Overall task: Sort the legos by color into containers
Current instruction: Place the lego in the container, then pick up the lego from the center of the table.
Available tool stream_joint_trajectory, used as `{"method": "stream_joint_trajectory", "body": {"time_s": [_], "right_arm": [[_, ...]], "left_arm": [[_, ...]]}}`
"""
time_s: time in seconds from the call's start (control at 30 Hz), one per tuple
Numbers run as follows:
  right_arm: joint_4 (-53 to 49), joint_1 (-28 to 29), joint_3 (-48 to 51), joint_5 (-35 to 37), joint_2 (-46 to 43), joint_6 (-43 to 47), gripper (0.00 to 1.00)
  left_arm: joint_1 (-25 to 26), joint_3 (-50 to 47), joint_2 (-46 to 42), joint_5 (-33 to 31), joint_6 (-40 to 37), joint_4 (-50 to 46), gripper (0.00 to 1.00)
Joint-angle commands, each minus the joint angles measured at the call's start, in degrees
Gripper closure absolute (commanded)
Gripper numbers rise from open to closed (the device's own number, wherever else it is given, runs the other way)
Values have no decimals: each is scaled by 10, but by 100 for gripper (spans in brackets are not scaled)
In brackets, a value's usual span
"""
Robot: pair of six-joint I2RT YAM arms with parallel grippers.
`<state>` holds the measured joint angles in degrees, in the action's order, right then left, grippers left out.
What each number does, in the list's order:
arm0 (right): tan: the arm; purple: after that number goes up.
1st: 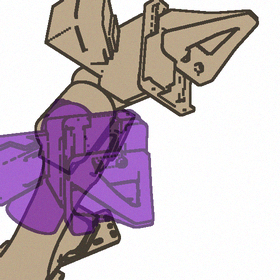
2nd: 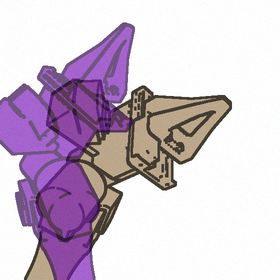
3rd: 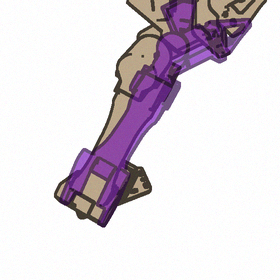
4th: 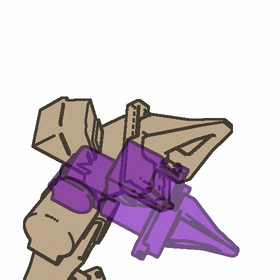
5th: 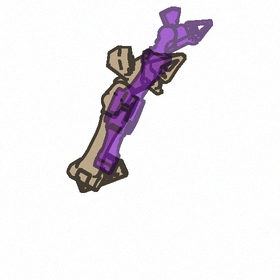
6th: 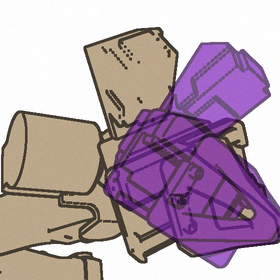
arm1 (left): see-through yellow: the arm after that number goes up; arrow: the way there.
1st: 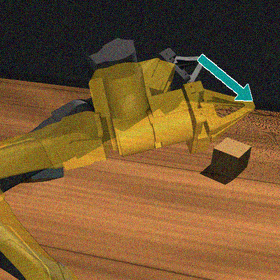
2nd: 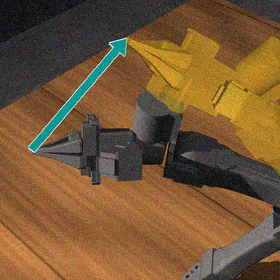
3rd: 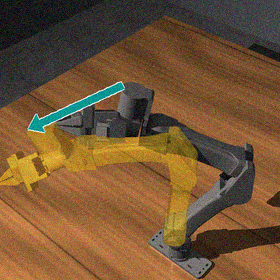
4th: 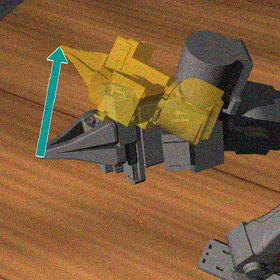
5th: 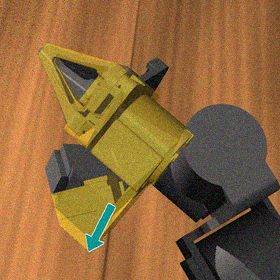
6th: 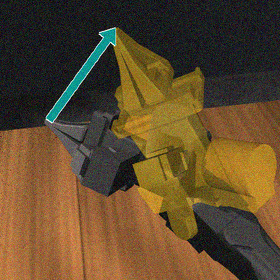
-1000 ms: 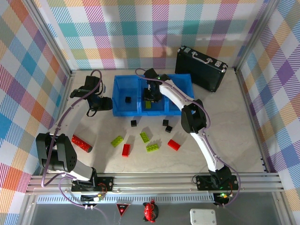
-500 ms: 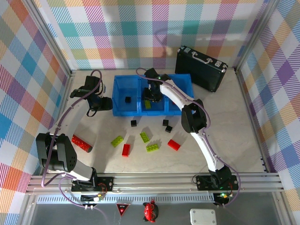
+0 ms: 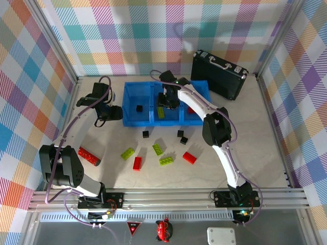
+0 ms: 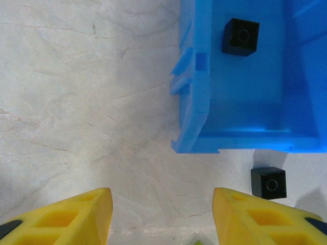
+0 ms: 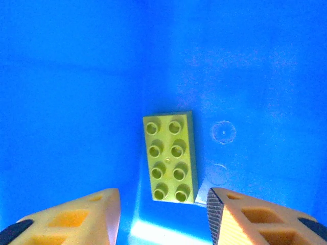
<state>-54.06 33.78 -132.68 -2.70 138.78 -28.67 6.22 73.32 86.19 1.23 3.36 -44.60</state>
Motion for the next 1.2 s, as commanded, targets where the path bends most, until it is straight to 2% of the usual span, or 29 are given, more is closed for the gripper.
{"method": "stream_joint_trajectory", "body": {"time_s": [0.0, 0.67, 0.87, 1.17], "right_arm": [[-14, 5, 18, -6, -42, 16, 50], [-8, 34, 265, 44, -272, 37, 50], [8, 39, 351, 52, -339, 24, 50], [25, 38, 466, 83, -427, 17, 50]], "left_arm": [[-5, -7, 5, 11, -3, 1, 46], [5, -8, 5, 38, -5, 7, 46], [39, 4, 13, 35, 8, -9, 46], [106, 44, 38, 26, 79, -37, 46]]}}
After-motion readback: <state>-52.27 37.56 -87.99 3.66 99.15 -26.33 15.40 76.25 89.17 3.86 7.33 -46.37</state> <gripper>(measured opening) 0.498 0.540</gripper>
